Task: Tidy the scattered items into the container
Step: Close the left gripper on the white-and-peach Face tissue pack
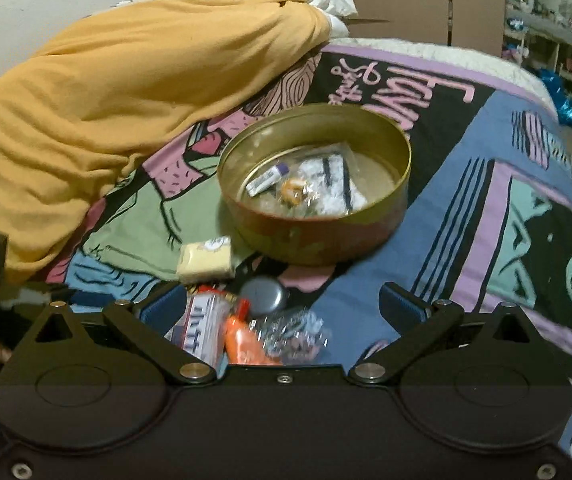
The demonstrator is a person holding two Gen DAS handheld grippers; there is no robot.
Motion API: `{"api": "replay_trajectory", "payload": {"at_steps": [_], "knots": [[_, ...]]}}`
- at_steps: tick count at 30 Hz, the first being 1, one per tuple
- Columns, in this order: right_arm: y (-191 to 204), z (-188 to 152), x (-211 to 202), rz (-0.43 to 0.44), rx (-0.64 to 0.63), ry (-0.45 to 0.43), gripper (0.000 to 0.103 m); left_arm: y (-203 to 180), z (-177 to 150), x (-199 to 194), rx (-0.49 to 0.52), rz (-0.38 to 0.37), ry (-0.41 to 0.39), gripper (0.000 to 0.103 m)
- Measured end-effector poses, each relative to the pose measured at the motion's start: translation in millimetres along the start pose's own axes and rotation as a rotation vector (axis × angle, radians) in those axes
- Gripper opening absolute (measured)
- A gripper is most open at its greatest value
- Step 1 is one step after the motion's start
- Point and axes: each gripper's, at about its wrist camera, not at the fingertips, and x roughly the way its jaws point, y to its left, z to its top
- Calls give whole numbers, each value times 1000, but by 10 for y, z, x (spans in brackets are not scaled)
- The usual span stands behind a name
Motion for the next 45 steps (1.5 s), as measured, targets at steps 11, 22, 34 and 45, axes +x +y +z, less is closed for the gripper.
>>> {"api": "replay_trajectory", "payload": {"at_steps": [11, 22, 34, 45], "knots": [[-397, -503, 55, 4, 68, 93, 103, -312, 129, 55, 627, -50, 205, 103], [-297, -652, 264, -13, 18, 160, 103, -404, -131, 734, 801, 53, 380, 103], [-206, -711, 465, 17, 38, 176, 103, -298, -113, 594, 668, 41, 364, 75], [-239, -711, 441, 45, 62, 154, 103, -260, -48, -46, 348, 18, 136, 75]]}}
